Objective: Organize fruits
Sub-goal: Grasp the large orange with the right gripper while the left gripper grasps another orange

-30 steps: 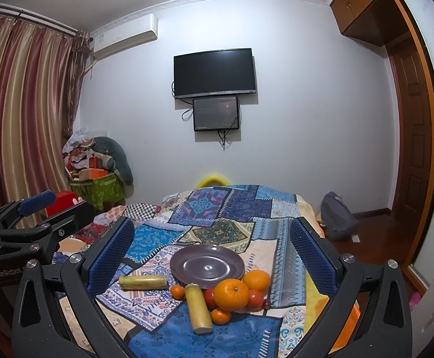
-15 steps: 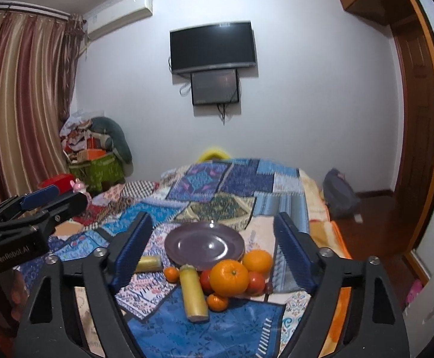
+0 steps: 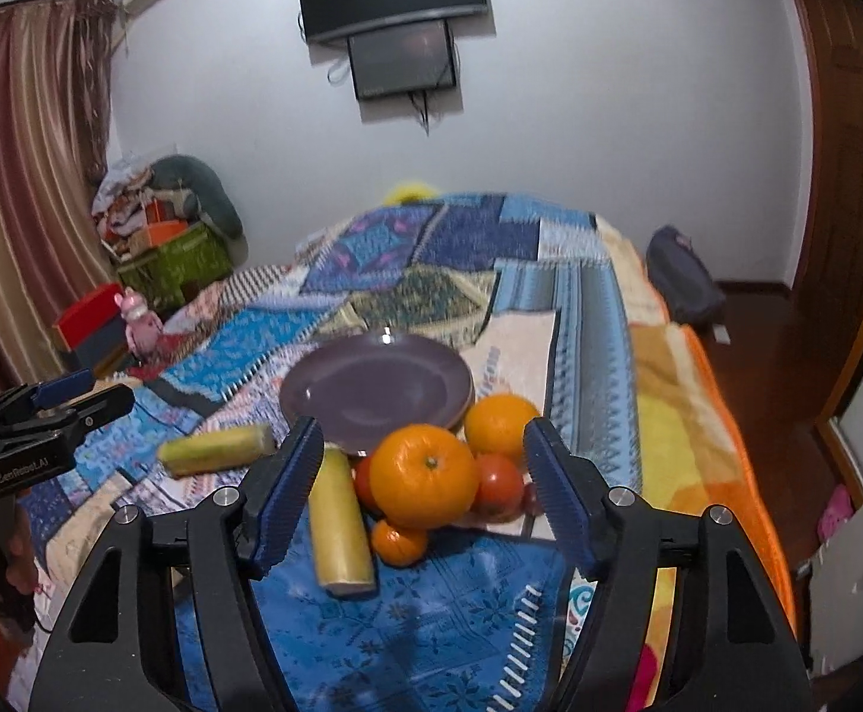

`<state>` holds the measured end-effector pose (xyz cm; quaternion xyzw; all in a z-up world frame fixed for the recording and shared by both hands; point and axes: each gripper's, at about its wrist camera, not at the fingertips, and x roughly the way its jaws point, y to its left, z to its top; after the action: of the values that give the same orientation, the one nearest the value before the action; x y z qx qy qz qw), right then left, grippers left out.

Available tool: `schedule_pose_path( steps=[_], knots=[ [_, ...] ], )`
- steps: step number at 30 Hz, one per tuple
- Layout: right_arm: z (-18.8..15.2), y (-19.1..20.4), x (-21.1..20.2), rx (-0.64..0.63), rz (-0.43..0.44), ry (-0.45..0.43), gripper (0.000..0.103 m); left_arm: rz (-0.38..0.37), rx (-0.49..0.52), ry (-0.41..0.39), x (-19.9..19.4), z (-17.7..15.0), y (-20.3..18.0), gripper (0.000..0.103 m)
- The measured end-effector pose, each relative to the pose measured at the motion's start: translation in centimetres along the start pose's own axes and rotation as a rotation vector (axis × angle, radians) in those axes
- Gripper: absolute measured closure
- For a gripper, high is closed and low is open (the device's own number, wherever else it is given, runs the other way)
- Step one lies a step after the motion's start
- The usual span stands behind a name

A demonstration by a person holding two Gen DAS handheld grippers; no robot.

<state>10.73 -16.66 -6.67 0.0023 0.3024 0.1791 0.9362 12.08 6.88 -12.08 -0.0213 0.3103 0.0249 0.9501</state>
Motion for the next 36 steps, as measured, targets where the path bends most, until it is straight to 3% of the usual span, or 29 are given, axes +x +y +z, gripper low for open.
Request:
schedule_pose_path(
  steps=[10, 20, 31, 36],
  knots=[
    [-0.1, -1.6, 4.8, 0.005, 0.039, 0.134, 0.036, -0.057, 0.029, 0.088, 4.3, 0.7, -2.6, 0.028],
    [-1.0, -2.0, 9.3, 0.014, 0.137, 0.258, 0.035, -0.106, 0.062, 0.143, 7.5, 1.2, -5.2, 0.028],
    [-0.9, -2.5, 9.5, 0.022, 0.168, 0.275, 0.036, -0.129, 0.098, 0.188, 9.1, 1.8, -7.8, 0.028],
    [-0.1, -4.6, 7.9, 0.056, 0.127, 0.231, 0.036, -0.163, 0.121, 0.197, 9.4, 3.1, -9.8, 0.028]
  ],
)
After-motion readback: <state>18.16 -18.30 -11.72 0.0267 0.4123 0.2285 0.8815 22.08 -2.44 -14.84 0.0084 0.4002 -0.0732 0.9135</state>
